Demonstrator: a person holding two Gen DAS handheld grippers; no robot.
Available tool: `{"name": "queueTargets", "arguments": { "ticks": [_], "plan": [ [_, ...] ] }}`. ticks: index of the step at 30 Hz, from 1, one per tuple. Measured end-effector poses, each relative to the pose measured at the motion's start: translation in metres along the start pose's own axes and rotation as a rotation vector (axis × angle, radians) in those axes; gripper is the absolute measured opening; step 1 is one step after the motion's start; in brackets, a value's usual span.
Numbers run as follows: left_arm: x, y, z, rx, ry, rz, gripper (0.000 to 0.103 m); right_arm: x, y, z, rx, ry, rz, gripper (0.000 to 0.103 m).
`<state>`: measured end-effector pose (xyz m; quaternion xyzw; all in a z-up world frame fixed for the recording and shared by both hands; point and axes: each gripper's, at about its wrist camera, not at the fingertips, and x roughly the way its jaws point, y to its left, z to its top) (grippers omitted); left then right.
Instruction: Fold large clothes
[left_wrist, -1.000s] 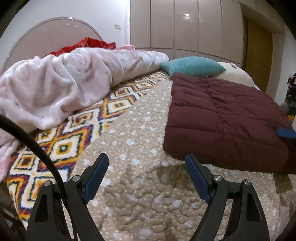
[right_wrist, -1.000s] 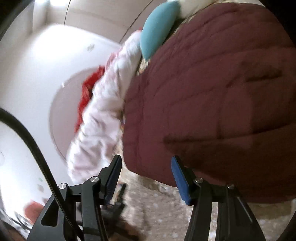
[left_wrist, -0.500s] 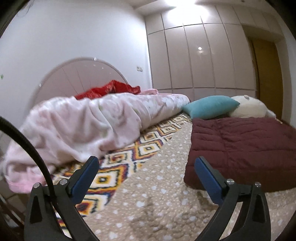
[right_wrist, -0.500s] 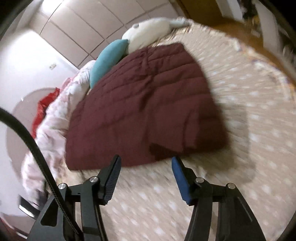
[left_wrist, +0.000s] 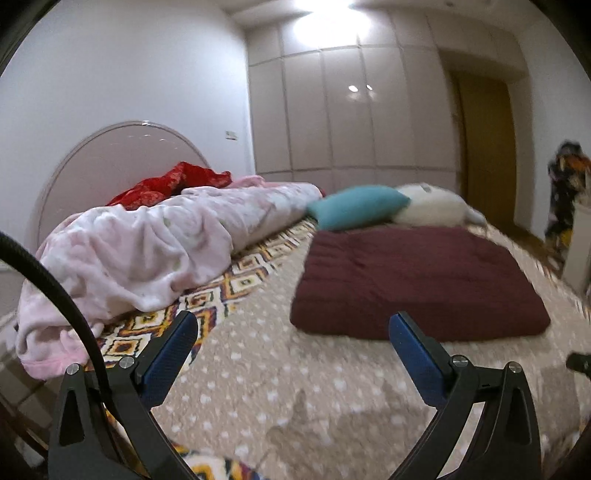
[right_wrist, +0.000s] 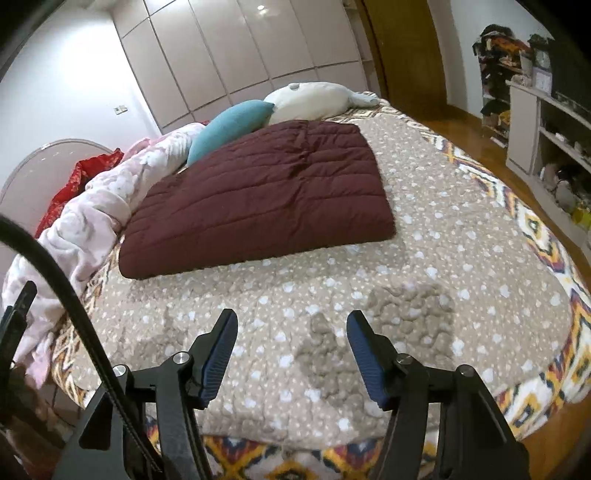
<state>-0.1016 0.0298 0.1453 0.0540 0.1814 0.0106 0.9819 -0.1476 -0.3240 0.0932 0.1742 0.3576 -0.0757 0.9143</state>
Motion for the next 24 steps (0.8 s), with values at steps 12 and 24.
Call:
{"name": "queueTargets", "arguments": {
  "ticks": [12, 24],
  "plan": [
    [-0.07, -0.024, -0.006, -0.016, 0.013, -0.044, 0.103, -0.04, 0.019, -0.036, -0.12, -0.087, -0.072, 0.07],
    [-0.048, -0.047, -0.034, 0.091, 0.139, -0.068, 0.103, -0.029, 0.033, -0.052, -0.192, -0.059, -0.147, 0.073]
  ]
}}
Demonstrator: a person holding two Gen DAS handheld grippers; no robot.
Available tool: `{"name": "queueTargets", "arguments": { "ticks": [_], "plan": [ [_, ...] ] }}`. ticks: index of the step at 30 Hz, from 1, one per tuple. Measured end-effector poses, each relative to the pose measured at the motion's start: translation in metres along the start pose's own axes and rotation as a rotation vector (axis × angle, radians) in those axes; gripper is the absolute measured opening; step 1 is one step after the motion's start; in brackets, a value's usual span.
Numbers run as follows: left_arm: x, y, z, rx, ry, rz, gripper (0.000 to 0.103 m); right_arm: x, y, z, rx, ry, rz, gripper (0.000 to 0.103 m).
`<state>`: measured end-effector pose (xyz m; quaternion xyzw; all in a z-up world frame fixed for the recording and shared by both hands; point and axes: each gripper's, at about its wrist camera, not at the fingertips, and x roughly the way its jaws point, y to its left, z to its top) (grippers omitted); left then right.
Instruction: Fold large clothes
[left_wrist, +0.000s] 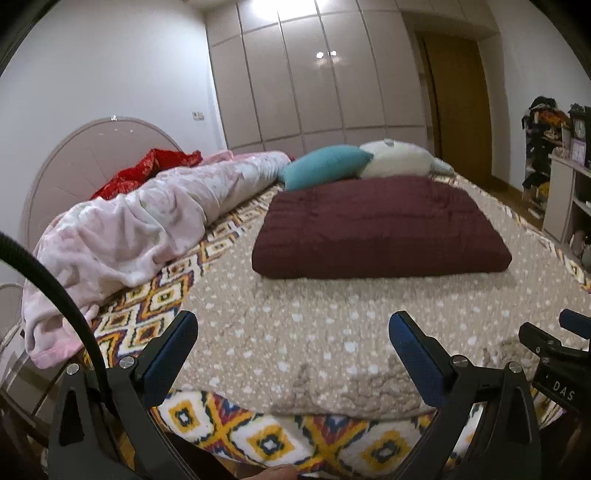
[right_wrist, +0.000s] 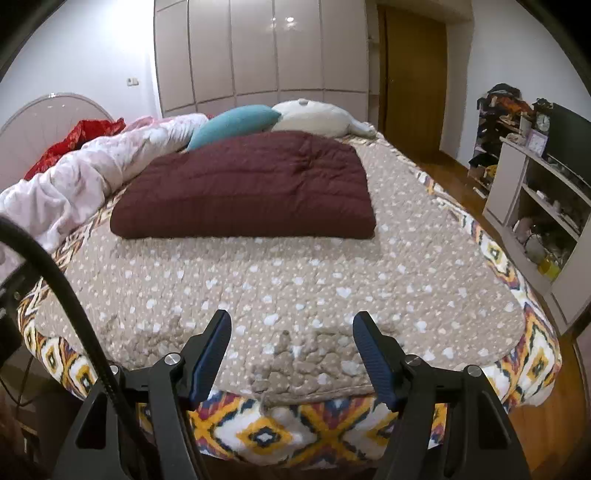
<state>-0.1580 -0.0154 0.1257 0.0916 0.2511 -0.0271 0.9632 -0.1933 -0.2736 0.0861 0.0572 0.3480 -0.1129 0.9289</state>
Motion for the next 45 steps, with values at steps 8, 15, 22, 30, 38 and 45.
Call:
{"name": "queueTargets", "arguments": {
  "ticks": [8, 15, 22, 30, 38, 45],
  "plan": [
    [0.013, 0.003, -0.008, -0.005, 0.057, -0.047, 0.103, 0.012, 0.001, -0.006, 0.017, 0.056, -0.02, 0.073],
    [0.023, 0.007, -0.013, -0.043, 0.117, -0.094, 0.103, 0.015, 0.008, -0.01, -0.006, 0.079, -0.039, 0.073],
    [0.024, 0.014, -0.016, -0.063, 0.108, -0.076, 0.103, 0.02, 0.018, -0.014, -0.058, 0.1, -0.138, 0.073],
    [0.013, 0.022, -0.012, -0.1, 0.03, -0.072, 0.103, 0.021, 0.019, -0.016, -0.079, 0.107, -0.203, 0.073],
    [0.008, 0.028, -0.012, -0.122, -0.004, -0.06, 0.103, 0.019, 0.028, -0.018, -0.112, 0.098, -0.203, 0.075],
    [0.017, 0.02, -0.019, -0.082, 0.042, -0.054, 0.103, 0.021, 0.034, -0.021, -0.138, 0.106, -0.207, 0.075]
  ]
}}
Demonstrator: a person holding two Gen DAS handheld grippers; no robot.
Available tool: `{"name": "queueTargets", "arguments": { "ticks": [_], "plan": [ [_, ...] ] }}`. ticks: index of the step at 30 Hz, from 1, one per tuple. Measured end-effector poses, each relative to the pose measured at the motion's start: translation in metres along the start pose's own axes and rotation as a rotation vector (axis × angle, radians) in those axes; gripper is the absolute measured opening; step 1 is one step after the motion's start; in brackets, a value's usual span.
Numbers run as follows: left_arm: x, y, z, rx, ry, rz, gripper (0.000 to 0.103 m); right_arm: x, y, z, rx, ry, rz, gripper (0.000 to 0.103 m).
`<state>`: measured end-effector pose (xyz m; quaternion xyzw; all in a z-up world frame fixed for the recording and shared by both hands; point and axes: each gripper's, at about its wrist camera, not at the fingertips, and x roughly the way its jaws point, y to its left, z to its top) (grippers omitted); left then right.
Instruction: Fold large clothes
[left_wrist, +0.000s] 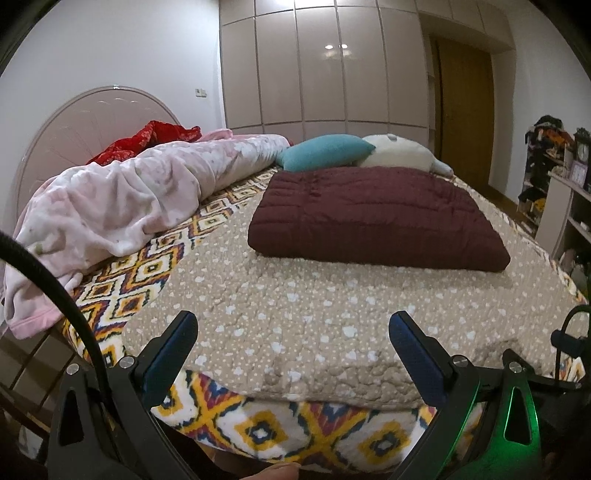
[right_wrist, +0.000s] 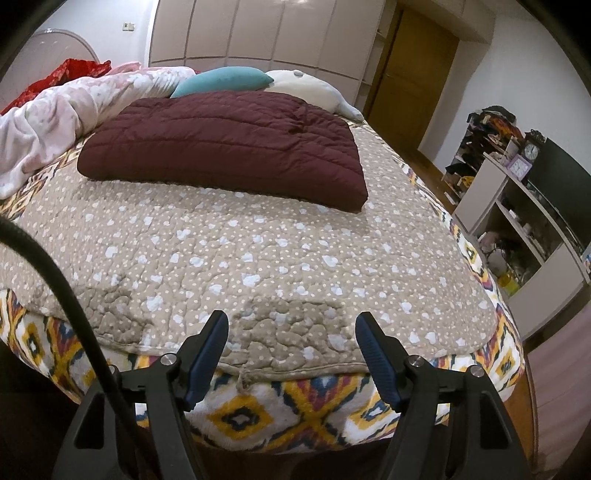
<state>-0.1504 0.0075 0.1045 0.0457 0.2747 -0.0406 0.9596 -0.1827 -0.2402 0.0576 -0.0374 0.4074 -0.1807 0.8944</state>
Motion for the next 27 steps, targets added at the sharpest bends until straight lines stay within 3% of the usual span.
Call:
{"name": "queueTargets", "arguments": {
  "ticks": [10, 27],
  "plan": [
    [0.022, -0.007, -0.015, 0.043, 0.121, -0.023, 0.103, 0.006, 0.006, -0.003, -0.021, 0.031, -0.016, 0.076],
    [0.033, -0.013, -0.026, 0.061, 0.189, -0.047, 0.103, 0.016, 0.008, -0.008, -0.037, 0.08, -0.029, 0.076]
  ]
}}
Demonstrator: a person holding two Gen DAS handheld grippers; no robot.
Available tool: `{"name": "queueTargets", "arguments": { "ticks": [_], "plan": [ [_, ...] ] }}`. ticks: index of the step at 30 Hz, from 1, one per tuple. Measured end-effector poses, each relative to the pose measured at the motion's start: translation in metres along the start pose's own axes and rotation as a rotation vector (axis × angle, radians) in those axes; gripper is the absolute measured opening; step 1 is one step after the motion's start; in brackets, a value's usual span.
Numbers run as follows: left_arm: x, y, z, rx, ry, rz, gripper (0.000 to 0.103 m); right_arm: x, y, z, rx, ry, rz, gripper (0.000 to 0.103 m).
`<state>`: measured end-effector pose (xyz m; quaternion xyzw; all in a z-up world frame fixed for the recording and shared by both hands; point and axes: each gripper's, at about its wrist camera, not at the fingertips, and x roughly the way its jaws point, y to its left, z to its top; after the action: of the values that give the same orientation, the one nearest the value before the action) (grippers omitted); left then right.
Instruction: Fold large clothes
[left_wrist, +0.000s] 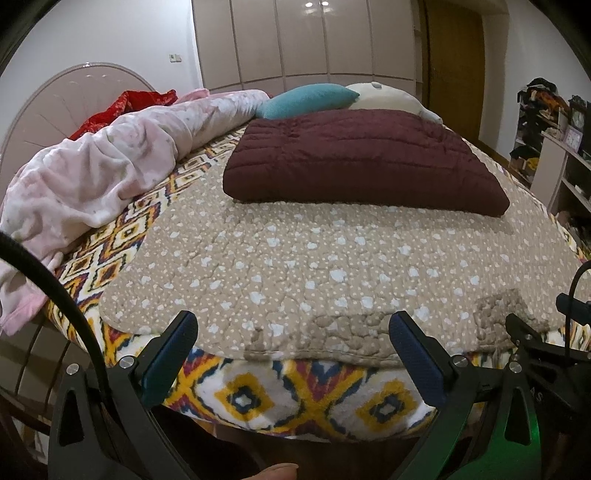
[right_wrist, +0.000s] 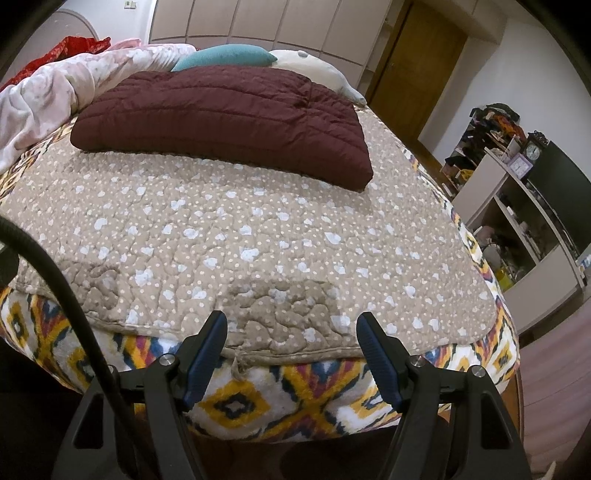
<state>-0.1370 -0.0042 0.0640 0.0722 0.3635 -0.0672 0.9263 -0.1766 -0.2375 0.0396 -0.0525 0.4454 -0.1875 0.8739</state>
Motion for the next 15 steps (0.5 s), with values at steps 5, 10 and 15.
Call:
{"name": "queueTargets", "arguments": {
  "ticks": [5, 10, 15],
  "plan": [
    [0.005, -0.002, -0.0027, 0.004, 0.029, -0.01, 0.103, 0.0015, -0.0002, -0.0007, 0.002, 0.006, 0.003, 0.076],
    [0.0074, -0.0015, -0.0047, -0.002, 0.045, -0.025, 0.103, 0.0012, -0.0035, -0.0001, 0.02, 0.004, 0.0, 0.076],
    [0.0106, 0.0007, -0.0058, -0.018, 0.068, -0.041, 0.103, 0.0014, -0.0026, -0.0002, 0.019, 0.008, 0.004, 0.076]
  ]
}}
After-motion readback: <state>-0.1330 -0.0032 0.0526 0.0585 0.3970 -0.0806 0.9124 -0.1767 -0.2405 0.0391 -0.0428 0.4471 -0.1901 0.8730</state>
